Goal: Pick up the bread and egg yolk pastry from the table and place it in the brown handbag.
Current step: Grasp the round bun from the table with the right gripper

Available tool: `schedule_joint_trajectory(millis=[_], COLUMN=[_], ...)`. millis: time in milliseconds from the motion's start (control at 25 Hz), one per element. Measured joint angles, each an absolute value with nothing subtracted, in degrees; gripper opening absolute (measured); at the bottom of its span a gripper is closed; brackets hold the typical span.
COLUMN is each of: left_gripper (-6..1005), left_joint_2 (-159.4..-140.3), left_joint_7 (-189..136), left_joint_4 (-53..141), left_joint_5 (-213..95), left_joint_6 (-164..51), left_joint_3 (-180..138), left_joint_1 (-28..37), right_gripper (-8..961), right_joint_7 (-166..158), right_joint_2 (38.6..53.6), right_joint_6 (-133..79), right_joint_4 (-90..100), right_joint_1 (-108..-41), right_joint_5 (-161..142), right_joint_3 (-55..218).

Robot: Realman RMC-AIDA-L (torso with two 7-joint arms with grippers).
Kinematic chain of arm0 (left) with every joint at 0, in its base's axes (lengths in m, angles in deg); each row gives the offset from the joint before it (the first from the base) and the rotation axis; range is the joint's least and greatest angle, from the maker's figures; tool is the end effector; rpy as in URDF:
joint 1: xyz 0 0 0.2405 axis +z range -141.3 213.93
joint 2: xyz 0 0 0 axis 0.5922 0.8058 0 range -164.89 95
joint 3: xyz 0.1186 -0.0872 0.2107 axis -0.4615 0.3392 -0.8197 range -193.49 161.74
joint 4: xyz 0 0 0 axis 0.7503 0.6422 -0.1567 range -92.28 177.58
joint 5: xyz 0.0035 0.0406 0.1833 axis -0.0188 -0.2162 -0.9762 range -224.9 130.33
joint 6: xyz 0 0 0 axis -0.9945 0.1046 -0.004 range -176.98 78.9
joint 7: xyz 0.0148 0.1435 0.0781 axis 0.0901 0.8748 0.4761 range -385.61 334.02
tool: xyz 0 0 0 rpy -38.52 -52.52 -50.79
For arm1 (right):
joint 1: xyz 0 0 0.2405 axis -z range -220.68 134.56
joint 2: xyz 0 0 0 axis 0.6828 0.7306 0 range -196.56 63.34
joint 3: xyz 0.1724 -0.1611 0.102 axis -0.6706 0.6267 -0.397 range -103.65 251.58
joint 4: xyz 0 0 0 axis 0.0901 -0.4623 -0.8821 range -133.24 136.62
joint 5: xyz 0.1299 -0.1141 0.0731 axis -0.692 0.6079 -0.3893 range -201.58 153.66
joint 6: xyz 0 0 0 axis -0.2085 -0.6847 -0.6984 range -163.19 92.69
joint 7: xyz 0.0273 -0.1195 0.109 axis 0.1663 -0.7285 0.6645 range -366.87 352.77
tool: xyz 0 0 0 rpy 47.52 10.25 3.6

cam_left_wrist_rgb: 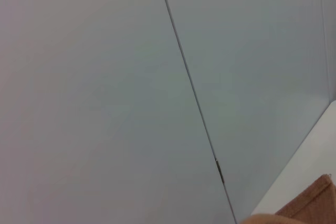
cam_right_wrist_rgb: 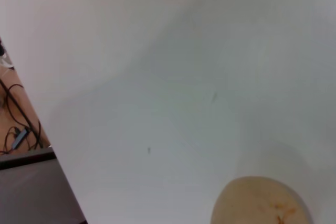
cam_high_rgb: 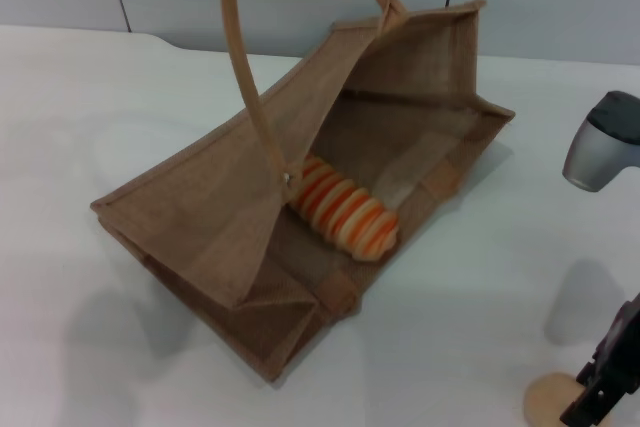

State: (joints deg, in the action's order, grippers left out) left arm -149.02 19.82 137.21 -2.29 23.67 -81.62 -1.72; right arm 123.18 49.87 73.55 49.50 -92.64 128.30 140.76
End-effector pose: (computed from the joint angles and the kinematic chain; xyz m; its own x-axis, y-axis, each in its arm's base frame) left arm -0.0852 0.4075 0.0978 0.9653 0.1425 0.2189 0.2560 -0.6828 -0.6843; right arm 0.2155 0.3078 -0.0168 0.6050 -0.5643 0.5618 -0.6535 -0.7549 -0.0545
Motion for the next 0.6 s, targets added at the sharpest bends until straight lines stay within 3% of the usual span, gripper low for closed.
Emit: schedule_joint_trajectory(millis=[600], left_gripper=[108], left_joint_2=[-149.03], left_joint_7=[19.82], left_joint_4=[137.22], left_joint_5=[-2.28], left_joint_6=[23.64], left_joint_3=[-81.62], left_joint_1=[-1.74], right_gripper=[644], right_joint_7=[123.68], right_joint_2=[49.75], right_joint_6=[72.04], right_joint_4=[47.99], right_joint_1=[-93.21], right_joint_5=[128.97], right_joint_3=[140.76])
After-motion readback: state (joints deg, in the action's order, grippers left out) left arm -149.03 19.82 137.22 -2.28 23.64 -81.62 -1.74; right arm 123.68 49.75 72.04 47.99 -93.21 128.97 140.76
